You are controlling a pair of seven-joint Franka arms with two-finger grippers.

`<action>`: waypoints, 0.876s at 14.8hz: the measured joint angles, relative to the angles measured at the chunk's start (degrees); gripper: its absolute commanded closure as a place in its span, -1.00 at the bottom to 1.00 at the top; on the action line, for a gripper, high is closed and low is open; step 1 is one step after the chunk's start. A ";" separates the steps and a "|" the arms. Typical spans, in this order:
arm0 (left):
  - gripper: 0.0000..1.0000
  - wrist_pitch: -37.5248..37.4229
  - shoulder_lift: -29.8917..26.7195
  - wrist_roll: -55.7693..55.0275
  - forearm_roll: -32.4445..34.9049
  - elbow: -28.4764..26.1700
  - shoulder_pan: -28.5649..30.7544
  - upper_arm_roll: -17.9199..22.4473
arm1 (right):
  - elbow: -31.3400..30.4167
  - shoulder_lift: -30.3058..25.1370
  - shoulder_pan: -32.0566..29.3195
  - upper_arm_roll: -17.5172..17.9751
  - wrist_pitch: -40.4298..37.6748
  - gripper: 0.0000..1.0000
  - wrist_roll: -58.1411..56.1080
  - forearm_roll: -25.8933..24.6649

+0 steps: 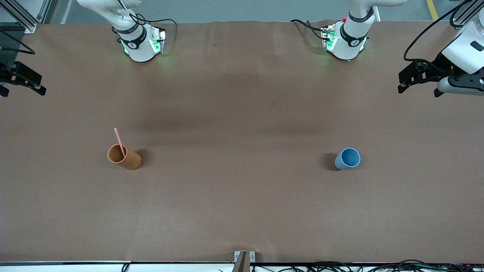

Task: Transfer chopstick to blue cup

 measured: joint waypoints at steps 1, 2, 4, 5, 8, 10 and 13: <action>-1.00 0.00 0.00 0.00 0.00 0.00 0.00 0.00 | 0.00 0.00 -0.04 -0.03 0.00 -1.00 -0.03 0.00; -1.00 0.00 0.00 0.00 0.00 0.00 0.00 0.00 | 0.00 0.00 -0.07 -0.05 0.00 -1.00 -0.06 0.00; -1.00 0.00 0.02 0.00 0.00 0.00 0.00 0.00 | 0.00 0.00 -0.11 -0.06 0.00 -1.00 -0.11 0.00; -1.00 0.00 0.03 -0.02 0.00 0.00 0.00 0.00 | 0.00 0.00 -0.12 -0.06 0.00 -1.00 -0.12 0.00; -1.00 -0.18 0.27 -0.25 -0.06 -0.02 0.00 -0.02 | 0.00 0.00 -0.12 -0.06 0.00 -1.00 -0.16 0.00; -1.00 -0.31 1.09 -0.75 -0.73 -0.48 0.13 0.00 | 0.00 0.00 -0.12 -0.06 0.00 -0.99 -0.17 0.00; -1.00 6.48 4.66 -0.67 -1.06 -4.92 0.45 0.05 | 0.00 0.01 -0.13 -0.07 -0.01 -0.96 -0.17 0.00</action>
